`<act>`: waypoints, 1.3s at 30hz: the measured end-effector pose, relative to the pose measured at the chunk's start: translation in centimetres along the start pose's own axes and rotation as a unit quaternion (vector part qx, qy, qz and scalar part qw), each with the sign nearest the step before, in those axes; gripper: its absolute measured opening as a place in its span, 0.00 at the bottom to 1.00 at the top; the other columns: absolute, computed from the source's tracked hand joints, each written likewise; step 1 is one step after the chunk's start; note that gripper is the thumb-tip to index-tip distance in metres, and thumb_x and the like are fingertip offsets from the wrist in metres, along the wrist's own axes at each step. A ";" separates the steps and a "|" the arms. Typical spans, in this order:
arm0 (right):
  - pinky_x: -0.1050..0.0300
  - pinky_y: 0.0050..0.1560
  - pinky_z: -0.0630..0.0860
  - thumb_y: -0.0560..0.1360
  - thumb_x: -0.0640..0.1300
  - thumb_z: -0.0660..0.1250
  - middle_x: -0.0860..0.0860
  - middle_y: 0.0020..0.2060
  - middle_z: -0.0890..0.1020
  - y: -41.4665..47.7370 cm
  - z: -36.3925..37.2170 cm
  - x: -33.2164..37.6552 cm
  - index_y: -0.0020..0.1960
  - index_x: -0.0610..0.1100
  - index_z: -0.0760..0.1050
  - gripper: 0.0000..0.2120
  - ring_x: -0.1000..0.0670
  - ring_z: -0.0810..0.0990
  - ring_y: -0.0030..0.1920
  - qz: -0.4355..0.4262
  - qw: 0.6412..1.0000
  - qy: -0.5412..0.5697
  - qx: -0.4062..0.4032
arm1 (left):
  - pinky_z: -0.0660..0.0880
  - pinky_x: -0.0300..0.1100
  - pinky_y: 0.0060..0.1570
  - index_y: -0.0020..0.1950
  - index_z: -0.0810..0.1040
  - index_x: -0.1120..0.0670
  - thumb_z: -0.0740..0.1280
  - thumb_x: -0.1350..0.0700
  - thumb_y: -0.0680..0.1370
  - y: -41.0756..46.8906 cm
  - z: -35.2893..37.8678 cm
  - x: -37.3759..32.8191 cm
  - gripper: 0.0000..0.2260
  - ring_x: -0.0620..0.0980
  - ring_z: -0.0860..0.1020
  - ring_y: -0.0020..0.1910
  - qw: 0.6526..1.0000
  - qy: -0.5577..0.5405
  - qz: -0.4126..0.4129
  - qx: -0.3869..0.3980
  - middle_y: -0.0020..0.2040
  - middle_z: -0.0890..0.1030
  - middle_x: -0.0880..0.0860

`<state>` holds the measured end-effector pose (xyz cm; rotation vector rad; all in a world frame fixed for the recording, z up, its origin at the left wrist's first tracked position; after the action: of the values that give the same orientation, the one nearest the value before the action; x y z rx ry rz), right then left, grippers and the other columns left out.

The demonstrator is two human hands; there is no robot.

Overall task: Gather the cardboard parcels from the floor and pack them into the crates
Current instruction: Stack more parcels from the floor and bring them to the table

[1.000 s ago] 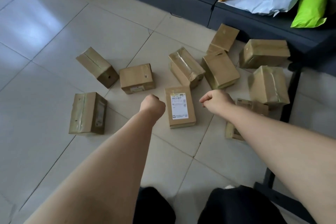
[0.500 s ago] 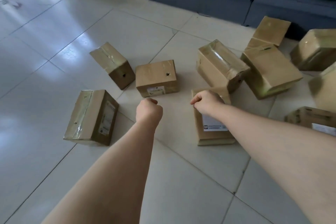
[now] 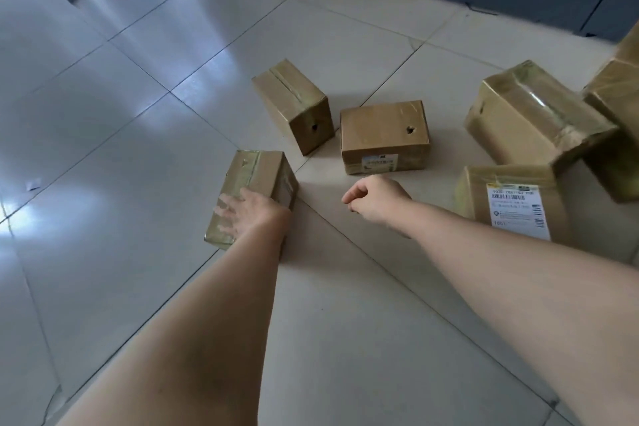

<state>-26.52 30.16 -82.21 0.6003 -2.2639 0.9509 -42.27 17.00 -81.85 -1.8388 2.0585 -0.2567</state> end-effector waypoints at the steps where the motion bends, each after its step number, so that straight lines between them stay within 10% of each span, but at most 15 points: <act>1: 0.60 0.45 0.75 0.77 0.40 0.64 0.50 0.51 0.82 0.1 0.2 -0.2 0.45 0.53 0.80 0.10 0.48 0.80 0.51 0.003 1.000 -0.002 0.001 | 0.44 0.63 0.74 0.80 0.51 0.54 0.73 0.56 0.75 0.6 0.3 0.3 0.41 0.63 0.42 0.79 1.000 -0.013 -0.012 0.011 0.81 0.44 0.59; 6: 0.59 0.50 0.77 0.76 0.39 0.64 0.49 0.51 0.82 0.8 0.1 -1.9 0.41 0.53 0.79 0.11 0.48 0.80 0.51 0.029 0.999 -0.015 -0.006 | 0.40 0.66 0.72 0.80 0.42 0.46 0.68 0.49 0.78 1.4 2.4 0.7 0.41 0.64 0.39 0.78 0.999 0.024 -0.003 0.026 0.80 0.39 0.59; 12: 0.58 0.55 0.77 0.77 0.38 0.62 0.50 0.53 0.83 1.1 0.2 -3.0 0.46 0.53 0.81 0.12 0.48 0.80 0.54 0.050 0.999 -0.015 -0.009 | 0.61 0.59 0.63 0.64 0.64 0.42 0.71 0.45 0.70 -0.2 3.0 -3.4 0.25 0.60 0.61 0.66 0.983 0.099 0.154 -0.023 0.63 0.63 0.56; 21: 0.57 0.58 0.73 0.78 0.42 0.62 0.48 0.61 0.79 -0.6 -2.1 -6.2 0.59 0.49 0.78 0.11 0.45 0.77 0.60 0.090 0.996 -0.010 -0.020 | 0.71 0.56 0.60 0.69 0.58 0.48 0.76 0.40 0.59 -2.4 3.7 -3.5 0.45 0.56 0.69 0.62 0.987 -0.080 0.127 0.050 0.61 0.68 0.54; 25: 0.50 0.66 0.67 0.82 0.54 0.54 0.43 0.72 0.69 -1.4 -3.9 -7.5 0.75 0.43 0.60 0.25 0.41 0.70 0.69 0.121 0.990 0.045 -0.054 | 0.79 0.50 0.44 0.73 0.62 0.43 0.76 0.47 0.62 -4.8 4.2 -4.3 0.42 0.55 0.78 0.54 0.890 -0.371 0.071 0.255 0.63 0.74 0.54; 27: 0.50 0.65 0.68 0.82 0.56 0.51 0.41 0.70 0.71 -1.6 -5.2 -7.9 0.72 0.42 0.64 0.25 0.40 0.71 0.68 0.109 0.988 0.088 -0.063 | 0.78 0.54 0.51 0.70 0.69 0.45 0.73 0.46 0.59 -6.4 4.1 -5.6 0.38 0.58 0.77 0.57 0.860 -0.381 0.097 0.324 0.63 0.77 0.56; 31: 0.45 0.61 0.72 0.79 0.60 0.52 0.41 0.58 0.79 -3.0 -9.0 -8.6 0.59 0.43 0.73 0.24 0.39 0.76 0.59 0.070 0.977 0.167 -0.113 | 0.74 0.62 0.58 0.64 0.76 0.46 0.69 0.50 0.61 -9.6 3.3 -9.4 0.30 0.60 0.77 0.57 0.831 -0.399 0.151 0.357 0.59 0.79 0.57; 39: 0.52 0.53 0.72 0.81 0.55 0.55 0.43 0.55 0.80 -8.0 -18.2 -14.9 0.57 0.43 0.75 0.18 0.40 0.77 0.56 0.069 0.942 0.200 -0.261 | 0.77 0.48 0.40 0.63 0.77 0.50 0.66 0.52 0.62 -17.8 5.5 -18.3 0.28 0.56 0.77 0.48 0.797 -0.396 0.224 0.398 0.53 0.79 0.54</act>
<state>-4.57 41.20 -78.30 0.0083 -2.0730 0.4395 -22.30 33.29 -77.50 -0.7066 1.3697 -0.1416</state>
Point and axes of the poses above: each hand's wrist, its own y-axis towards the middle knuckle, its own z-axis out of the palm, x = y × z, the point moved 4 cm from there along y, towards the middle knuckle
